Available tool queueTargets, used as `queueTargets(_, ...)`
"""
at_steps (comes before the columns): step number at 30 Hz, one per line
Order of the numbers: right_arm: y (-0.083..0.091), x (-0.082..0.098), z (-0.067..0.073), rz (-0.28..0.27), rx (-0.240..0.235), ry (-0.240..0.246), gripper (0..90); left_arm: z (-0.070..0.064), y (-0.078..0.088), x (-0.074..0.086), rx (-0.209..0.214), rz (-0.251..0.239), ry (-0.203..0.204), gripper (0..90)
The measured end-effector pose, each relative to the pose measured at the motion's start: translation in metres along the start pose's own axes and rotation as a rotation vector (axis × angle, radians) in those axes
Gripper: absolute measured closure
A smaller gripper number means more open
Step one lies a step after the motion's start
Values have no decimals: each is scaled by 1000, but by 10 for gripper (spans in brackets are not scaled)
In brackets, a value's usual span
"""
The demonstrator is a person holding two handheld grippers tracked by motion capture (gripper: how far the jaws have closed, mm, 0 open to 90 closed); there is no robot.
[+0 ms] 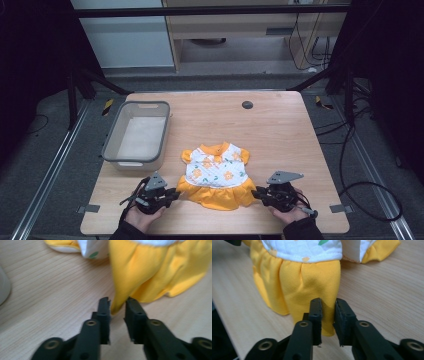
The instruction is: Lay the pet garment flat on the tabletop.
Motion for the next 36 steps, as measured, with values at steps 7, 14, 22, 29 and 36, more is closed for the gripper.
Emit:
queueTargets(7, 2, -4, 0, -46, 14, 11, 643, 2, 15, -10, -18, -114, 12, 426)
queueTargets(14, 18, -23, -6, -163, 40, 29, 575, 9, 33, -30, -37, -209, 29, 382)
queueTargets(22, 20, -63, -35, -260, 101, 3, 474, 32, 29, -71, -96, -271, 42, 417)
queueTargets(29, -8, -85, -65, -256, 155, -26, 425, 53, -7, -107, -155, -271, 42, 430)
queueTargets(36, -43, -92, -82, -205, 156, -39, 440, 60, -45, -110, -163, -203, 70, 443)
Point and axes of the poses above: each handheld gripper's, and its own axes: y roughly backward along the jaws, x roughly out of its underside, z roughly to its left, the point moved 7 cm from there along -y, roughly forward along the jaws, and after that the axes turned 5 degrees about -x, right-handed, at the moved point
